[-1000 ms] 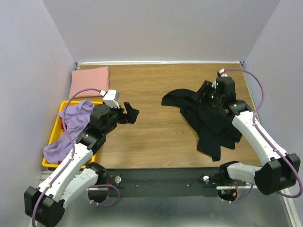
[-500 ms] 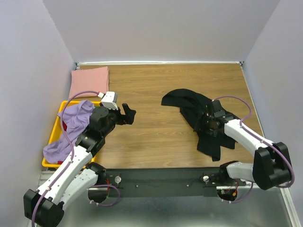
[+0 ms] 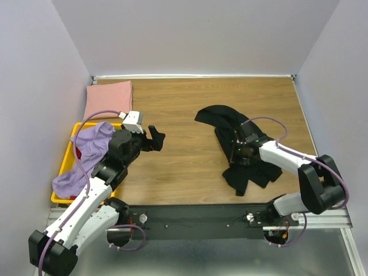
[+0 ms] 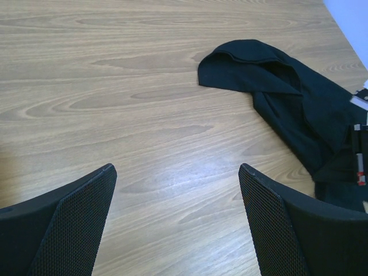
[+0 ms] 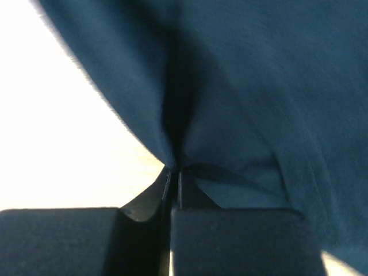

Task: Fold and stack the t-shirts
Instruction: Flatten the tshirt out

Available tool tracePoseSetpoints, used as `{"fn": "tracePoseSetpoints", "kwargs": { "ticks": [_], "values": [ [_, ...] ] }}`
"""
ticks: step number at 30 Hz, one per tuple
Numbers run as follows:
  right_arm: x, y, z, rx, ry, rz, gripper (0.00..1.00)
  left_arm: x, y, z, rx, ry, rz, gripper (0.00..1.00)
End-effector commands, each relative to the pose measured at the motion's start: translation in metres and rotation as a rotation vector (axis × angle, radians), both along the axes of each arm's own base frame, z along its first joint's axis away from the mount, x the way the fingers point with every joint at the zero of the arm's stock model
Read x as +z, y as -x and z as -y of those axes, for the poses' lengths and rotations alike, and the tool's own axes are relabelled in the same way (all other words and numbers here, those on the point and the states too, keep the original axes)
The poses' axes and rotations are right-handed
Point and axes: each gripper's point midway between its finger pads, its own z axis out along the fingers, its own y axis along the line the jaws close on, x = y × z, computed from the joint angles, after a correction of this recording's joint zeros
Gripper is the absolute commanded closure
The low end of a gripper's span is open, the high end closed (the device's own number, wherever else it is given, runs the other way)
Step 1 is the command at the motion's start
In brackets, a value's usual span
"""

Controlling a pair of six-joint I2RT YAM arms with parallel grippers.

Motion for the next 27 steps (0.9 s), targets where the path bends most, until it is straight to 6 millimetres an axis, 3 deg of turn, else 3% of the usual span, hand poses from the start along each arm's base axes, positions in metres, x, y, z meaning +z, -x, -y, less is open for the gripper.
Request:
{"fn": "tracePoseSetpoints", "kwargs": {
  "ticks": [1,2,3,5,6,7,9,10,11,14,16,18,21,23,26,27],
  "values": [
    [0.023,-0.016,-0.066,0.078,-0.135,0.03,0.98,0.006,0.0,0.001,-0.009,0.002,0.035,0.05],
    [0.031,-0.023,-0.082,0.089,-0.158,0.044,0.99,0.007,0.0,0.001,-0.008,0.002,0.038,0.05],
    [0.063,-0.042,-0.115,0.138,-0.211,0.123,0.99,0.006,0.0,0.001,-0.01,0.0,0.037,0.05],
    [0.073,-0.059,-0.145,0.17,-0.229,0.148,0.99,0.005,0.0,0.001,-0.011,0.0,0.033,0.05],
    [0.109,-0.082,-0.172,0.19,-0.287,0.231,0.99,0.005,0.0,0.002,-0.013,0.0,0.034,0.05],
    [0.104,-0.094,-0.183,0.192,-0.282,0.226,0.98,0.004,0.0,0.002,-0.013,-0.002,0.03,0.05],
    [0.12,-0.116,-0.197,0.199,-0.294,0.281,0.85,0.004,0.0,0.002,-0.011,-0.002,0.03,0.05],
    [0.142,-0.131,-0.206,0.208,-0.308,0.339,0.73,0.002,0.0,0.002,-0.011,-0.003,0.025,0.05],
    [0.141,-0.138,-0.207,0.209,-0.292,0.352,0.68,0.0,-0.001,0.002,-0.011,-0.005,0.02,0.05],
    [0.147,-0.135,-0.197,0.269,-0.227,0.394,0.57,-0.003,-0.001,0.002,-0.008,-0.011,0.007,0.05],
    [0.127,-0.121,-0.181,0.299,-0.162,0.371,0.56,-0.003,-0.002,0.0,0.006,-0.014,0.008,0.05],
    [0.122,-0.112,-0.166,0.335,-0.09,0.391,0.55,-0.003,-0.003,-0.003,0.019,-0.013,0.008,0.05],
    [0.107,-0.095,-0.161,0.403,-0.02,0.389,0.5,-0.003,-0.004,-0.006,0.04,-0.017,0.005,0.05],
    [0.104,-0.092,-0.165,0.45,0.013,0.401,0.47,-0.004,-0.005,-0.012,0.072,-0.027,0.001,0.05],
    [0.094,-0.086,-0.188,0.531,0.035,0.401,0.43,-0.007,-0.007,-0.021,0.128,-0.036,-0.01,0.05],
    [0.104,-0.085,-0.205,0.578,0.033,0.435,0.43,-0.01,-0.007,-0.025,0.146,-0.042,-0.024,0.05]
  ]
}}
